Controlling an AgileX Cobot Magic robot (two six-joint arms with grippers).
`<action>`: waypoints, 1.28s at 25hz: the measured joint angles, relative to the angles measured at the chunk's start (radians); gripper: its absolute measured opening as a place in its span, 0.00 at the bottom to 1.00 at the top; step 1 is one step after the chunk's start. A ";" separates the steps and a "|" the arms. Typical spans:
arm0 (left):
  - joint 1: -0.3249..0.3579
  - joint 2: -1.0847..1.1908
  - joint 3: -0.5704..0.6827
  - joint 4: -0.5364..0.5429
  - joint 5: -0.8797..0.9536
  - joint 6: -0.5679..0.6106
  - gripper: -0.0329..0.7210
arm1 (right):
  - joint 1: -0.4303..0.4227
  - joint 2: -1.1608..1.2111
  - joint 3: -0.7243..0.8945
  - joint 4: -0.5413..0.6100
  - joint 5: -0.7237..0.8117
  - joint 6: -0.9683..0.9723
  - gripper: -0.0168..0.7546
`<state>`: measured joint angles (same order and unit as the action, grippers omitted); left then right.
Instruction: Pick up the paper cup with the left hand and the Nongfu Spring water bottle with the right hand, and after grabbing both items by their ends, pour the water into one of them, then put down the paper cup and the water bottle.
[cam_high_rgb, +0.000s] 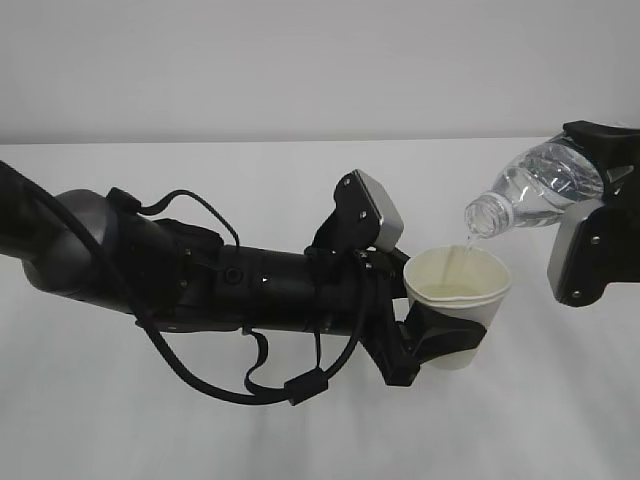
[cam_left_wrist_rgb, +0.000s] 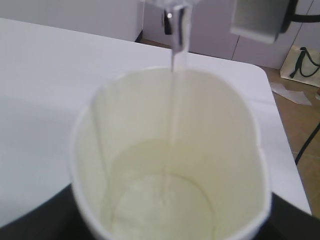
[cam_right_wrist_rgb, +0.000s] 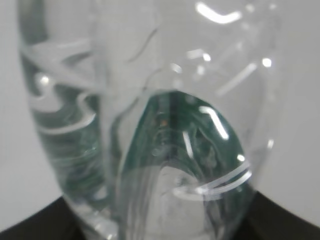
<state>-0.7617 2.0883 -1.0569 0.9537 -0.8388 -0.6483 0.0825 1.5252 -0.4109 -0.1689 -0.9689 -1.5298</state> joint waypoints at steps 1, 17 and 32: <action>0.000 0.000 0.000 0.000 0.000 0.000 0.67 | 0.000 0.000 0.000 0.000 0.000 0.000 0.55; 0.000 0.000 0.000 0.000 0.000 0.000 0.67 | 0.000 -0.001 -0.001 0.006 -0.002 -0.002 0.55; 0.000 0.000 0.000 0.004 0.001 0.000 0.67 | 0.000 -0.002 -0.001 0.006 -0.002 -0.008 0.55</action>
<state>-0.7617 2.0883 -1.0569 0.9573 -0.8374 -0.6483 0.0825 1.5230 -0.4116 -0.1632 -0.9704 -1.5376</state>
